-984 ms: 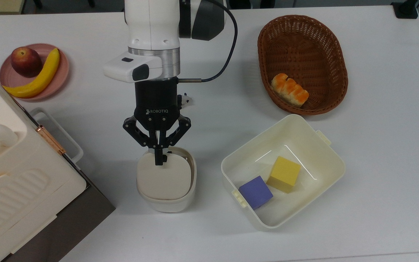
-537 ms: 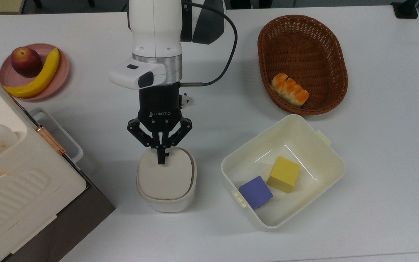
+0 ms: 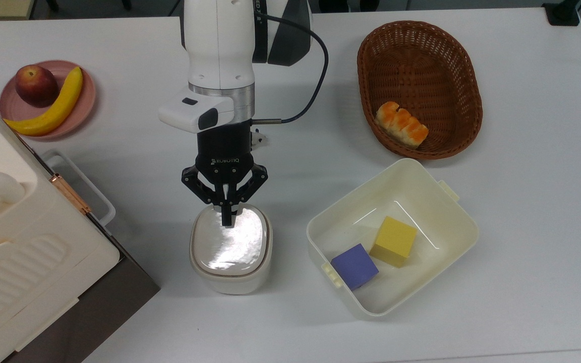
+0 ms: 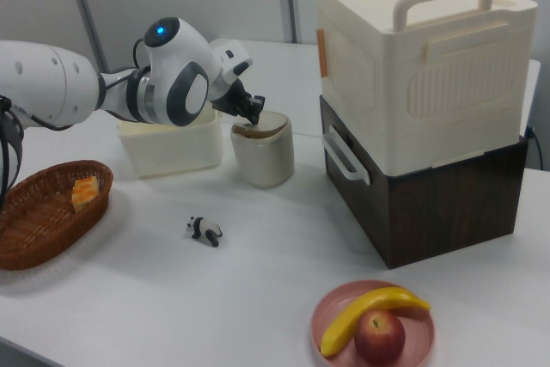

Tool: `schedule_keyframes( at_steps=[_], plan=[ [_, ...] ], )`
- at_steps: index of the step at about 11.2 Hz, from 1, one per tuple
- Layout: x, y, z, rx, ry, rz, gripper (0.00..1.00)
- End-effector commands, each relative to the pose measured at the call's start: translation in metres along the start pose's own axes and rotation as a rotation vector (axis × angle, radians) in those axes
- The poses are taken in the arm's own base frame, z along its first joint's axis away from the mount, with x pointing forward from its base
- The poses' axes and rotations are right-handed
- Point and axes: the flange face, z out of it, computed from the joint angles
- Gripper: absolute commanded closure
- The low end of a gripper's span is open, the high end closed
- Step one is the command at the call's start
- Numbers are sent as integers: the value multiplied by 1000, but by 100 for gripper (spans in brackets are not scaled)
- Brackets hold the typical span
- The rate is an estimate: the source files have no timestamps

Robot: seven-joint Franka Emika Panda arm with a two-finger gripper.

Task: Close the trash can
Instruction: 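Press the lid flat onto the can with the gripper tips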

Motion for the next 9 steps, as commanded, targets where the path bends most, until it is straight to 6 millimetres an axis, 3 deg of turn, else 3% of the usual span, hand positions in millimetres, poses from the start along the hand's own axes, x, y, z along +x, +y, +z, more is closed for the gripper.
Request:
schedule_keyframes(
  at_steps=[1, 6, 9],
  plan=[
    [-14, -6, -13, 1, -11, -32, 100],
    [-20, -9, -11, 1, -25, -45, 100],
    [-27, -11, 2, 0, -43, -56, 100]
  ],
)
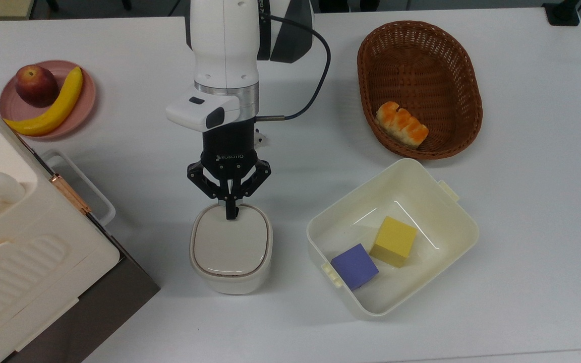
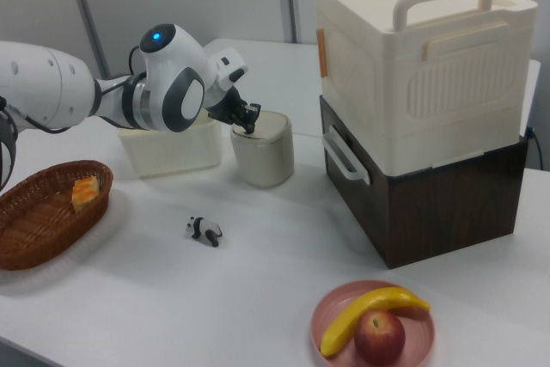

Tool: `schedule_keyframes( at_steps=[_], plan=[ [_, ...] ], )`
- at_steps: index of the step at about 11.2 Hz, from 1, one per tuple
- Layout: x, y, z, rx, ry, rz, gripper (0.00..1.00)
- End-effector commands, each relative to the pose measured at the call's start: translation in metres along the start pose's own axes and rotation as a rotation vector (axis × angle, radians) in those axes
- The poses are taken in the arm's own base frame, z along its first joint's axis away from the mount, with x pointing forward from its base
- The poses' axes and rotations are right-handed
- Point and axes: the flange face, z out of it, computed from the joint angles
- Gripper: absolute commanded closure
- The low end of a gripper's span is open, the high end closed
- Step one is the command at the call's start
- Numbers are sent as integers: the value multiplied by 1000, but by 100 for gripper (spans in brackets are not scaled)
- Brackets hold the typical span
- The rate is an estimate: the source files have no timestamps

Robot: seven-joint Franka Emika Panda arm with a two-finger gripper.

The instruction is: Close the trash can

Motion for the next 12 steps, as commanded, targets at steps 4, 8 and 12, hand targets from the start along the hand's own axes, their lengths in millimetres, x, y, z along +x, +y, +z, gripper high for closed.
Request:
schedule_keyframes(
  at_steps=[4, 8, 12],
  plan=[
    [-22, -9, 23, -3, -43, -55, 100],
    [-4, -1, -7, -18, 5, -40, 100],
    [31, 12, -117, -17, 58, 60, 100]
  ],
)
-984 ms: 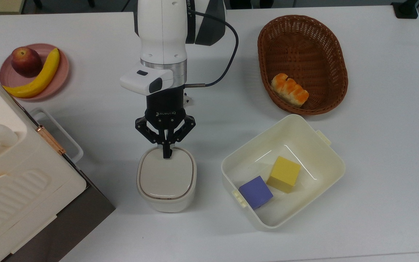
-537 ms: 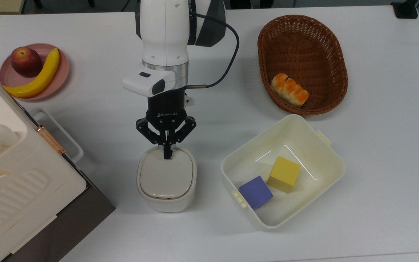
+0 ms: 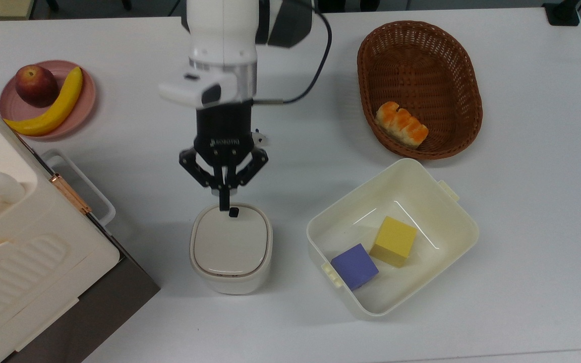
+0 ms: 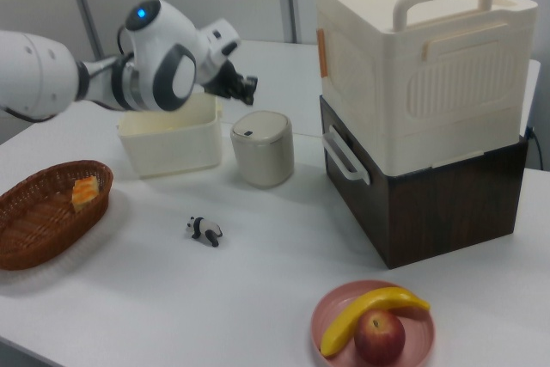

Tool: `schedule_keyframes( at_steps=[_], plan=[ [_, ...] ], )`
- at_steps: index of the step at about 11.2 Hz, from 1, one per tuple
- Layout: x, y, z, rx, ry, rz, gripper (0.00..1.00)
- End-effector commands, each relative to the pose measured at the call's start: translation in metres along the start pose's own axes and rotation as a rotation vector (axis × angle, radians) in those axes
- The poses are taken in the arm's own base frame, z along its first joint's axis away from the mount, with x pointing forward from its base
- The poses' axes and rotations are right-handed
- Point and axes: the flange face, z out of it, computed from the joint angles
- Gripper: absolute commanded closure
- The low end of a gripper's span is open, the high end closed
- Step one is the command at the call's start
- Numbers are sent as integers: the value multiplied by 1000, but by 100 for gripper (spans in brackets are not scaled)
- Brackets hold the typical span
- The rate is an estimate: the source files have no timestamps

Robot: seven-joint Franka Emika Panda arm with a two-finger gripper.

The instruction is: Close the trash can

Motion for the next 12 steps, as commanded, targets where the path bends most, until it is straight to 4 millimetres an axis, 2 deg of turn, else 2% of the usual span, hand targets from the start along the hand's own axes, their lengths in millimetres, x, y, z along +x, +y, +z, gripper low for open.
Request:
schedule_keyframes(
  at_steps=[1, 2, 3, 4, 7, 10, 12],
  plan=[
    [14, 8, -93, 27, -82, 94, 100],
    [11, 8, -116, 58, -156, 129, 92],
    [5, 4, -133, 91, -242, 146, 67],
    [-5, 2, -146, 105, -346, 147, 1],
    [-18, -3, -174, 132, -622, 124, 0],
    [-18, 18, -212, 128, -683, 151, 0],
    [-25, 32, -218, 127, -716, 165, 0]
  ],
)
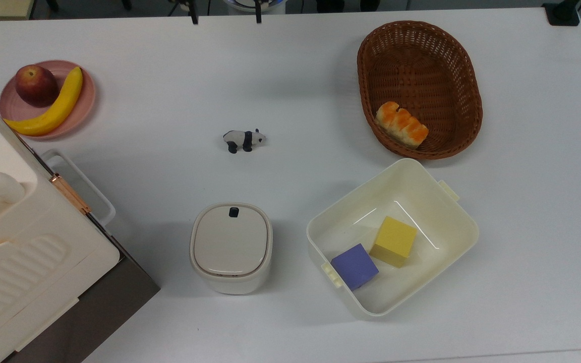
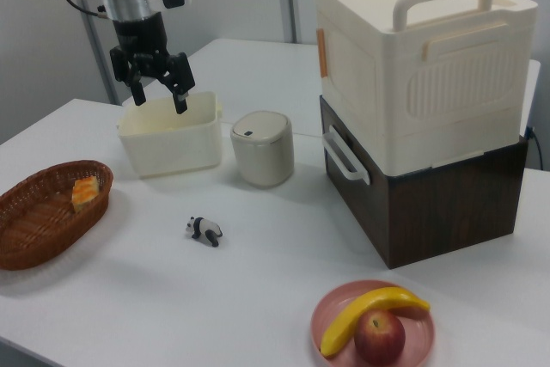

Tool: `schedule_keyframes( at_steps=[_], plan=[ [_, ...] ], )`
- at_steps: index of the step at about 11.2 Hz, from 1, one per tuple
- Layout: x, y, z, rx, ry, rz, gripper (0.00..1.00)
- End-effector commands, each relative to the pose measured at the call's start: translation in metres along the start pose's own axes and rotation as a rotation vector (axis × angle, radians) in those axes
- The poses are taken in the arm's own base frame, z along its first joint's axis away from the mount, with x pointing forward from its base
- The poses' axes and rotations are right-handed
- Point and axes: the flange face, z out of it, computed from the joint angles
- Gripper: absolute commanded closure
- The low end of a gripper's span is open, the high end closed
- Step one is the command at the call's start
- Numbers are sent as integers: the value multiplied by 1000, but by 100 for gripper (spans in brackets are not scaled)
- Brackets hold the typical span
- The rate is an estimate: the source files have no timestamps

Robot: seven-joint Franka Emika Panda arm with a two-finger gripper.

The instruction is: Close the trash can

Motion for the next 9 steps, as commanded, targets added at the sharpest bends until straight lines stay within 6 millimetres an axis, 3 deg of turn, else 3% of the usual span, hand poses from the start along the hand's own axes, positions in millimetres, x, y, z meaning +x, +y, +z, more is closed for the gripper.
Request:
schedule_keyframes(
  at_steps=[1, 9],
  plan=[
    [-12, 11, -10, 15, -22, 33, 0],
    [-8, 11, -2, 18, -19, 27, 0]
  ],
)
